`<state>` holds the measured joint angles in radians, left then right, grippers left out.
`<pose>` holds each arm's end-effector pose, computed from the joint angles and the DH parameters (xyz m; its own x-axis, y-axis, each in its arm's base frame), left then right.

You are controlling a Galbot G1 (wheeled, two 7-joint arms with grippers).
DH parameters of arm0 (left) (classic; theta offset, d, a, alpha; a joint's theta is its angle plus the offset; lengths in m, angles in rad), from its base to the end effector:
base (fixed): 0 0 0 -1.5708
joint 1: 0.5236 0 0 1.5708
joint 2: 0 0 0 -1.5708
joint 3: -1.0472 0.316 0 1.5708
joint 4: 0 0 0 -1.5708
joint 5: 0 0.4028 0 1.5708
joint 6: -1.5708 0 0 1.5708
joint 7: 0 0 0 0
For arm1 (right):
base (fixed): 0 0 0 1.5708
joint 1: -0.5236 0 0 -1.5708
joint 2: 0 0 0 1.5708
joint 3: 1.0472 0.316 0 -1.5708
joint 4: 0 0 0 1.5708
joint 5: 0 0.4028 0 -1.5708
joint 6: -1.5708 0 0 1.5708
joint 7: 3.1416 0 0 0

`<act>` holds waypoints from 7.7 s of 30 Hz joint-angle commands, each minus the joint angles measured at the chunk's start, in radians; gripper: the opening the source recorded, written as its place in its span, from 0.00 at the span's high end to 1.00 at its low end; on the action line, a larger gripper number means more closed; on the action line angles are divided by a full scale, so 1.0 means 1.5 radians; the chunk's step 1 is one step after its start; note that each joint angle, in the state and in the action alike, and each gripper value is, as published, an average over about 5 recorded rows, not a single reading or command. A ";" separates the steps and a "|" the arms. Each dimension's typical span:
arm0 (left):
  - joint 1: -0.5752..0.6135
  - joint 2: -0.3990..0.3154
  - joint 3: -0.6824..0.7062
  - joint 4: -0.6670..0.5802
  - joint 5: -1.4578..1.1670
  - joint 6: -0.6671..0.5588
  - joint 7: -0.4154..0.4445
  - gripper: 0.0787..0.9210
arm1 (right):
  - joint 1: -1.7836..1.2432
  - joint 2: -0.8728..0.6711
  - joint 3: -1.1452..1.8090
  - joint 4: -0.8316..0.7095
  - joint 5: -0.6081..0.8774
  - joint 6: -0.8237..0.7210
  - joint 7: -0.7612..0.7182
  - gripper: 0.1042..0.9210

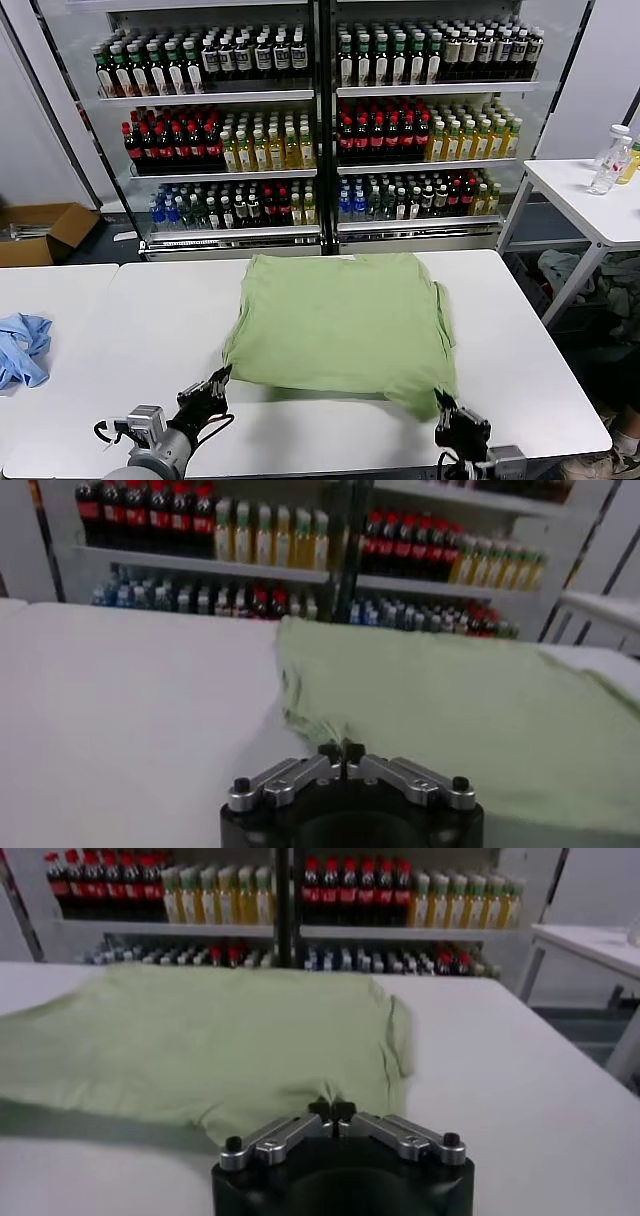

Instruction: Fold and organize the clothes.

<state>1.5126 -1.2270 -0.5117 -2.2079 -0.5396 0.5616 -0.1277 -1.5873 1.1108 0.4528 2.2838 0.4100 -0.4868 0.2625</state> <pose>0.2565 0.0221 -0.2107 -0.8855 0.1915 0.4233 0.1252 0.9758 -0.1795 0.2315 -0.0040 -0.2049 -0.9197 -0.0846 0.3834 -0.1095 0.9930 -0.0435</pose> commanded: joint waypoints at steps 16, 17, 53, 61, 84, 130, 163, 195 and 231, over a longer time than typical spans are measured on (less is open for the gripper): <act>-0.307 -0.051 0.072 0.312 0.065 -0.003 0.001 0.99 | 0.496 -0.065 -0.193 -0.371 0.017 -0.032 -0.043 0.98; -0.309 -0.054 0.075 0.317 0.069 -0.003 -0.001 0.99 | 0.489 -0.061 -0.195 -0.366 0.014 -0.035 -0.049 0.96; -0.255 -0.072 0.080 0.330 0.060 -0.012 -0.018 0.56 | 0.308 -0.043 -0.096 -0.370 0.126 -0.058 -0.033 0.53; -0.232 -0.067 0.059 0.284 -0.076 0.006 0.018 0.83 | 0.264 -0.070 -0.082 -0.308 0.122 -0.038 -0.066 0.79; 0.284 -0.061 -0.055 -0.203 0.059 0.010 -0.015 0.96 | -0.137 -0.088 0.135 0.098 -0.005 0.006 -0.076 0.77; -0.492 -0.026 0.164 0.562 0.061 0.012 -0.026 0.27 | 0.844 0.128 -0.328 -0.927 0.096 -0.065 -0.110 0.35; -0.244 0.028 0.010 0.178 -0.113 0.009 0.009 0.99 | 0.445 -0.122 -0.120 -0.242 0.253 -0.052 -0.050 1.00; -0.010 -0.101 0.061 0.108 0.248 -0.099 -0.087 0.59 | 0.057 -0.024 0.005 -0.076 0.056 -0.061 -0.046 0.57; -0.036 -0.080 -0.083 0.164 0.020 -0.232 -0.040 0.98 | 0.050 -0.039 0.048 -0.050 0.080 -0.047 -0.037 0.12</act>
<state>1.4520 -1.4291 -0.4909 -1.9279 -0.3746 0.2573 -0.2191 -1.5094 1.0567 0.5056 2.2073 0.5161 -0.5592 0.2065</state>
